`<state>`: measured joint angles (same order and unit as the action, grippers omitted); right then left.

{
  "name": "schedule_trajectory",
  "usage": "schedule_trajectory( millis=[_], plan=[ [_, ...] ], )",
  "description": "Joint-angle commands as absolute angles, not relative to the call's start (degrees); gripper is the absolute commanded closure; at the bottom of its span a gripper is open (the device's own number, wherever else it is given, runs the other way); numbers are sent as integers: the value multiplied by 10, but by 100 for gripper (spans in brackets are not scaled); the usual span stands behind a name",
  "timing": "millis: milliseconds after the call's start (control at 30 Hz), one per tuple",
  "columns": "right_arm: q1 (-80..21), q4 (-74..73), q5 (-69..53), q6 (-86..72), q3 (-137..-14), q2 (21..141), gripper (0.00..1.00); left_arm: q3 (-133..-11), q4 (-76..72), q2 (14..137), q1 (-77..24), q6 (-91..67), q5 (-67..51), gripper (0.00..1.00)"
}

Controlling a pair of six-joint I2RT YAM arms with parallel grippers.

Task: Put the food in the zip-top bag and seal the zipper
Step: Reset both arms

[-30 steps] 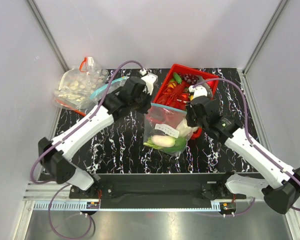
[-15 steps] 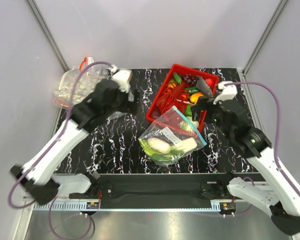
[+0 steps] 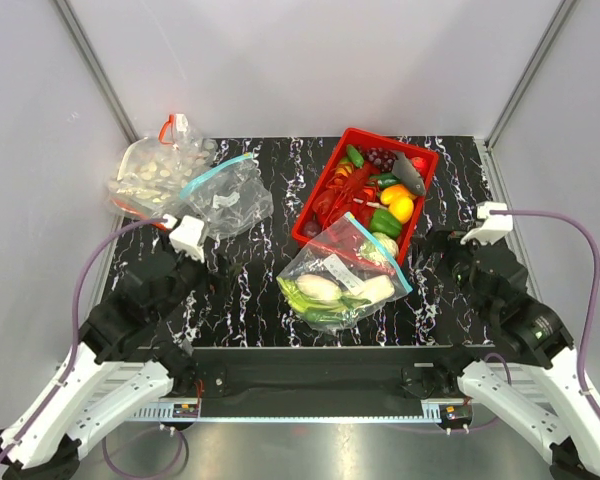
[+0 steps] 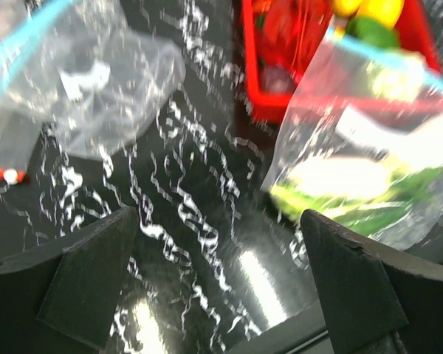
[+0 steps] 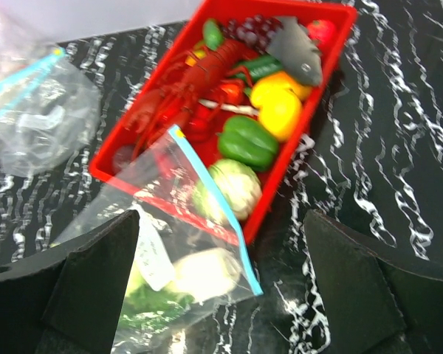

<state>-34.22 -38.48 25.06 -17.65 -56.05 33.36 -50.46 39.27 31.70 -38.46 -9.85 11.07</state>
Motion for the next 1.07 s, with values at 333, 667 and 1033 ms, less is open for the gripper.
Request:
schedule_trajectory(
  millis=[333,667,1033],
  plan=[
    [-343,-394,297,-261,-498,293,0,-421,323,214,-386,-82,102,1],
    [-343,-379,287,-275,-459,256,0,-417,322,209,-386,-80,85,1],
    [-343,-381,280,-277,-461,258,0,-414,329,176,-386,-81,133,1]
  ],
)
